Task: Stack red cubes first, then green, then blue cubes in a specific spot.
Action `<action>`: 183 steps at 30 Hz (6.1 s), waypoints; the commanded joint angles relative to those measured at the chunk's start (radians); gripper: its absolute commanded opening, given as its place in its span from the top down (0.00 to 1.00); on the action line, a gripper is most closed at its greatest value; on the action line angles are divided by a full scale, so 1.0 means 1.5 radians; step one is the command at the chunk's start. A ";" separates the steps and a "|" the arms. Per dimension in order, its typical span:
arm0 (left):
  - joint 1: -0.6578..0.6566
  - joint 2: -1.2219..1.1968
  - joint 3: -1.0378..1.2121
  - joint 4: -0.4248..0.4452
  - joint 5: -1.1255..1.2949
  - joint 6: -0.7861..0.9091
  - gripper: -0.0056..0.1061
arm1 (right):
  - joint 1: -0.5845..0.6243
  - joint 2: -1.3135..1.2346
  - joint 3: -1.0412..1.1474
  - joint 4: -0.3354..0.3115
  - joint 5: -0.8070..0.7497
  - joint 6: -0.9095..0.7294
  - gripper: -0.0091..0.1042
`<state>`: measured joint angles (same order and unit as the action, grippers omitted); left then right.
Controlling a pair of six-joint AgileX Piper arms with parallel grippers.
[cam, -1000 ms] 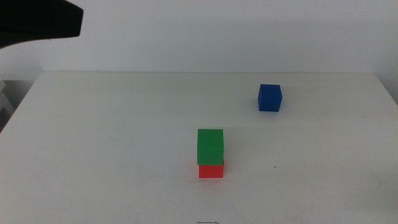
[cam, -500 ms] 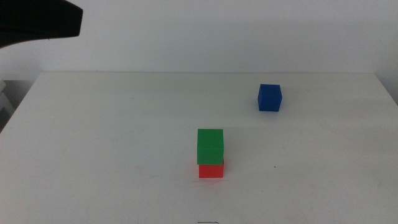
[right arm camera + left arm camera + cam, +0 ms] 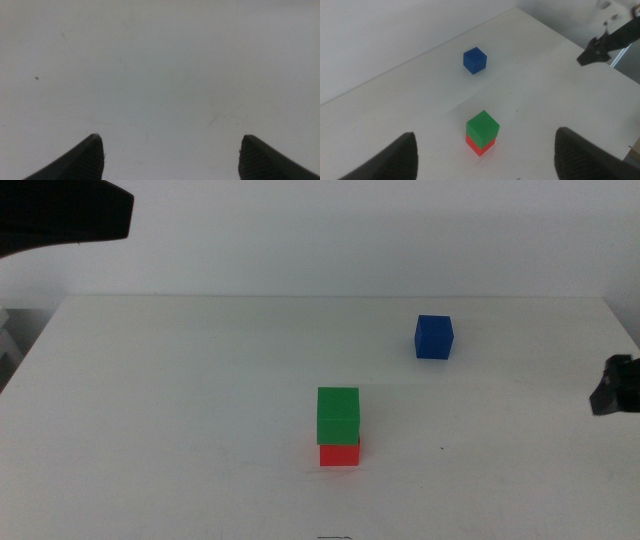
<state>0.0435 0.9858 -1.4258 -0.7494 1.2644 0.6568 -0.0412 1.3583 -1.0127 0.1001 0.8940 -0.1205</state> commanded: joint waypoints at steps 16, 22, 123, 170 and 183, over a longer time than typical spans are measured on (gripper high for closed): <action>0.000 -0.005 -0.016 -0.038 0.035 0.000 0.11 | 0.106 0.159 -0.238 0.047 -0.045 0.027 0.11; 0.000 -0.005 -0.016 -0.038 0.035 0.000 0.11 | 0.186 0.279 -0.423 -0.049 -0.010 0.180 0.11; 0.000 -0.003 -0.016 -0.038 0.035 0.000 0.11 | 0.609 0.376 -0.517 -0.315 0.179 0.709 0.44; 0.000 -0.001 -0.016 -0.038 0.035 0.000 0.11 | 0.453 -0.189 -0.444 -0.196 0.248 0.211 0.11; 0.000 -0.001 -0.016 -0.038 0.035 0.000 0.11 | 0.277 -0.384 -0.124 -0.101 0.044 0.167 0.11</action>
<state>0.0435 0.9887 -1.4258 -0.7494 1.2644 0.6568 0.3873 0.7894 -1.1956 -0.0727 1.0602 0.1652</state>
